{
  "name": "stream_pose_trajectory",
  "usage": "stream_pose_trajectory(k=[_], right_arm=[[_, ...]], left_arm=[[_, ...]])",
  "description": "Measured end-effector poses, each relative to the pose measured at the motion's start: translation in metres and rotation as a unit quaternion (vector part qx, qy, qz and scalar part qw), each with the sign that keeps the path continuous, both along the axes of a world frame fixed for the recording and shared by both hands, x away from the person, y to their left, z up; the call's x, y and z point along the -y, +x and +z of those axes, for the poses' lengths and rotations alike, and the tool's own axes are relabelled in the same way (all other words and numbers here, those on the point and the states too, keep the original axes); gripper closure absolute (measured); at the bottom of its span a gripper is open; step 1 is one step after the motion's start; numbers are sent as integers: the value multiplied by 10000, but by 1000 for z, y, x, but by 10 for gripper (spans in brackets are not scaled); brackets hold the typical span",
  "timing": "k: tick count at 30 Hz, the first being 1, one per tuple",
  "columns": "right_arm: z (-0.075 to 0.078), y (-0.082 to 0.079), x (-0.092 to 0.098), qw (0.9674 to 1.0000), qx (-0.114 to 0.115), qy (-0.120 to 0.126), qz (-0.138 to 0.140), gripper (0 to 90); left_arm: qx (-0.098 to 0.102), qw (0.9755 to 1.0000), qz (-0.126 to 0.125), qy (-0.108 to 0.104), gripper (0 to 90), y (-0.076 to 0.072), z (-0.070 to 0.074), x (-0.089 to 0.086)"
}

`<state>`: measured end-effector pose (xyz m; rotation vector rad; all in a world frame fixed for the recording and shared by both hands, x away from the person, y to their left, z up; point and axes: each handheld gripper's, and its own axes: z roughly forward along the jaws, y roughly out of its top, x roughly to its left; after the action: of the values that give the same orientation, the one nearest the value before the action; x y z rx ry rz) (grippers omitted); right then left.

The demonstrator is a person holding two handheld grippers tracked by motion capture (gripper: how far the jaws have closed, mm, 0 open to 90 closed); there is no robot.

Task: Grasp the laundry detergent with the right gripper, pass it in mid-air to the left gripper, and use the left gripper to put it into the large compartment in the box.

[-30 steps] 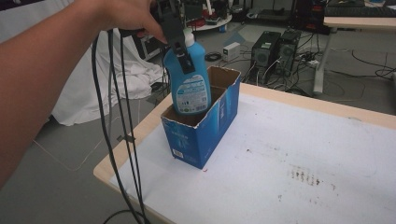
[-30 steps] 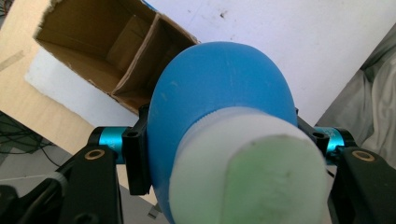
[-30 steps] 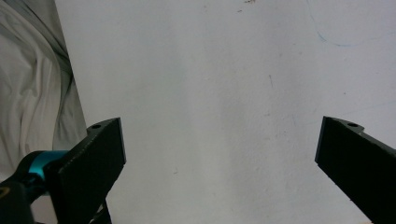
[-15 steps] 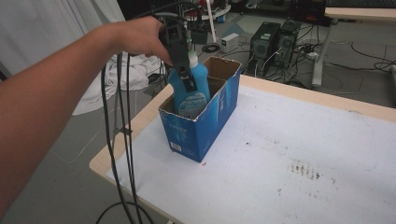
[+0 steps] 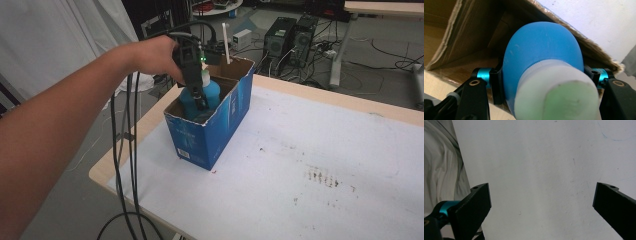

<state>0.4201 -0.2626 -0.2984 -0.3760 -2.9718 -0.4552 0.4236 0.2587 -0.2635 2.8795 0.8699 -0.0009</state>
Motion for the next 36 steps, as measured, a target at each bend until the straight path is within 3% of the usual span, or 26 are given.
stream_pose_trajectory(k=[15, 26, 36], right_arm=[[-4, 0, -3, 10000, -22, -25, 23, 11], [-6, 0, -4, 10000, -14, -12, 37, 11], [-7, -1, -5, 10000, -49, -21, 21, 11]], left_arm=[[-146, 9998, -23, 137, 378, 2, -18, -1], [-151, 9999, 44, 63, 376, 4, -22, -2], [140, 9991, 283, -283, 294, 4, -2, -9]])
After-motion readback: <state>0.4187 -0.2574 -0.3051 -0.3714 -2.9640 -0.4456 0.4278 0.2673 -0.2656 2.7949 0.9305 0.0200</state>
